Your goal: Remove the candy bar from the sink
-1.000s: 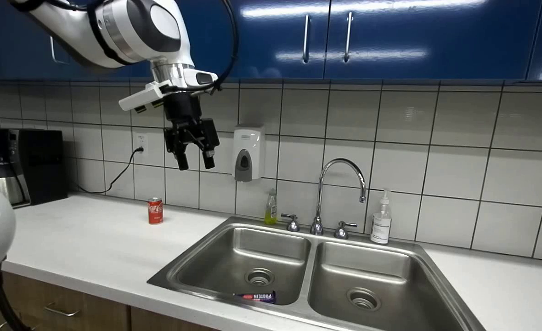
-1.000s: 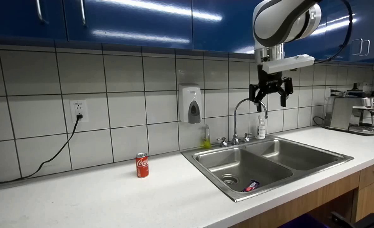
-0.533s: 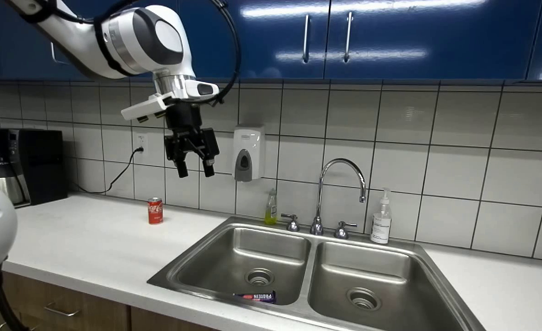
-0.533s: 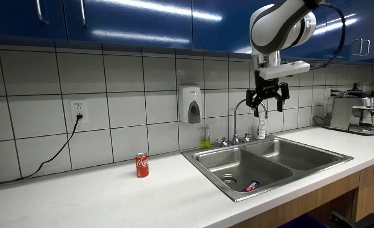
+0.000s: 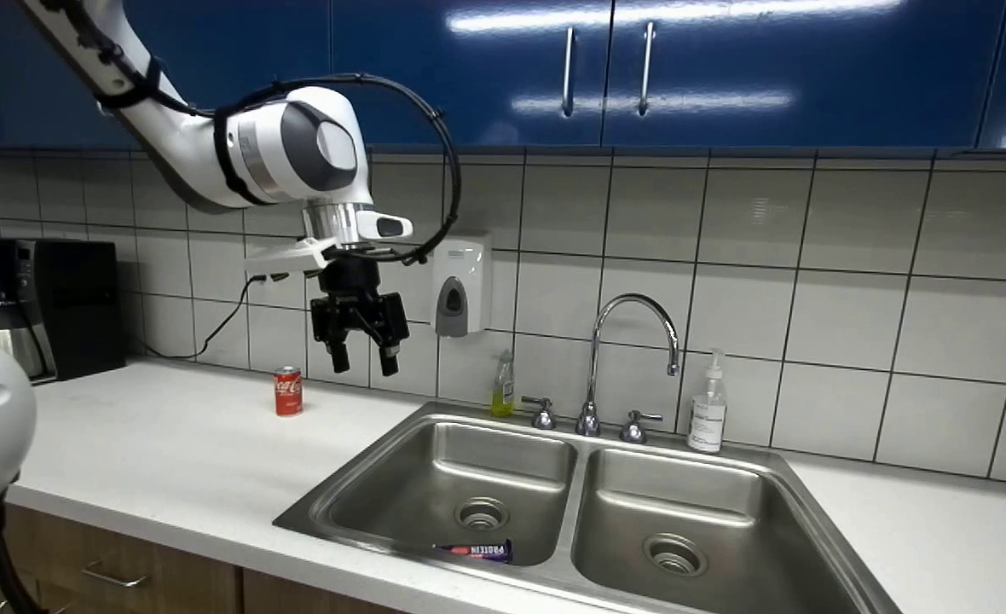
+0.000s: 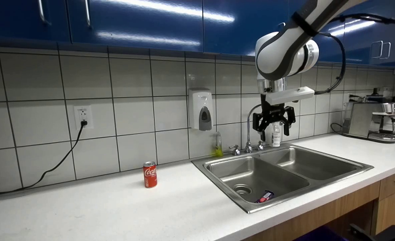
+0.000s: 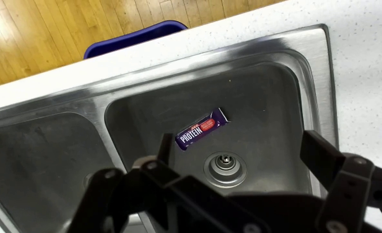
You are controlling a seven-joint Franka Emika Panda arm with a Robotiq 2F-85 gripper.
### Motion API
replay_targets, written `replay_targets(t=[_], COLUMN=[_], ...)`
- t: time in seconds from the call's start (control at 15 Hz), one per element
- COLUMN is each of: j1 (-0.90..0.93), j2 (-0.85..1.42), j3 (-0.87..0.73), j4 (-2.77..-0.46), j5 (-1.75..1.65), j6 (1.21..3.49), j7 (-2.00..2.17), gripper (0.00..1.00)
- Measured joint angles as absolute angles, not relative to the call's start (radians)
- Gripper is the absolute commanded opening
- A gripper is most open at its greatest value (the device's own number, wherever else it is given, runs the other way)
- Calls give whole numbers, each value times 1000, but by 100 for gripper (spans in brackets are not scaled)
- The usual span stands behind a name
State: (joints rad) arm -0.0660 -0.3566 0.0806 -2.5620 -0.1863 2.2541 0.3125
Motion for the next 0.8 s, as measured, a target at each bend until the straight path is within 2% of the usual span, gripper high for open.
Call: replay_targets(t=[0.8], j1=[-67], j2=[2], j3=[34], j4=[-2490], j5=[-256], j6=[2518], j7=[316], gripper=[100])
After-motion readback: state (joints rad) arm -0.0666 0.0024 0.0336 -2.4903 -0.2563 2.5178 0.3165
